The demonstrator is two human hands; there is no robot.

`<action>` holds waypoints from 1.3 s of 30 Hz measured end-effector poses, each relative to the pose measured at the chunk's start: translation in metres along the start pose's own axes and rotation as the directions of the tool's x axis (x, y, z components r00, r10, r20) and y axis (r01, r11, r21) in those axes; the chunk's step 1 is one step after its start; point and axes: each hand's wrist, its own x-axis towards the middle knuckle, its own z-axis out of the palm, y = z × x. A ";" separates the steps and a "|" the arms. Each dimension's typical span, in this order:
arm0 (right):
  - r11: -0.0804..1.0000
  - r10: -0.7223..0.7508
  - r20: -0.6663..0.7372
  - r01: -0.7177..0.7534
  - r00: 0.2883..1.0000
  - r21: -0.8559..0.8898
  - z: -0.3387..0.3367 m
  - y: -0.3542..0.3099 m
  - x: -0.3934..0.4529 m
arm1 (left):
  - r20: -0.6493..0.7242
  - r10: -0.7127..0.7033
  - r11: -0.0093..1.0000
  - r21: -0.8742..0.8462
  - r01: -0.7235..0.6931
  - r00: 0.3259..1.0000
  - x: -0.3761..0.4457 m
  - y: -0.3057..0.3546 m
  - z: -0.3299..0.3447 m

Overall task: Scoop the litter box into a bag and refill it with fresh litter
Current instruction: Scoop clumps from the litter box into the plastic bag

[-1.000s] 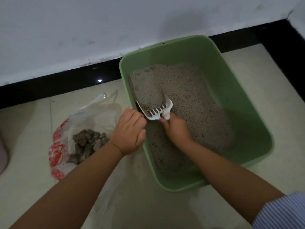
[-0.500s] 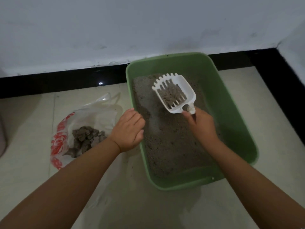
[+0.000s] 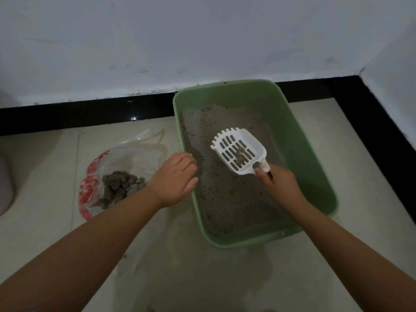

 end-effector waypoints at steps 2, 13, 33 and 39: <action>1.000 0.014 -0.013 -0.014 1.000 0.007 0.000 0.001 -0.002 | 0.048 0.010 1.000 0.016 -0.011 0.999 -0.002 -0.004 -0.010; 0.983 -0.134 0.100 0.120 0.986 0.137 0.015 -0.034 -0.011 | 0.359 -0.853 0.516 0.467 0.718 0.379 -0.072 -0.054 -0.071; 0.891 -0.444 0.258 0.453 0.858 0.024 0.050 -0.168 0.011 | 0.251 -0.925 0.291 -0.015 0.957 0.285 -0.158 -0.103 -0.121; 0.825 -0.453 0.288 0.519 0.844 -0.224 0.046 -0.197 0.025 | 0.332 -0.887 0.250 -0.240 0.938 0.322 -0.145 -0.110 -0.119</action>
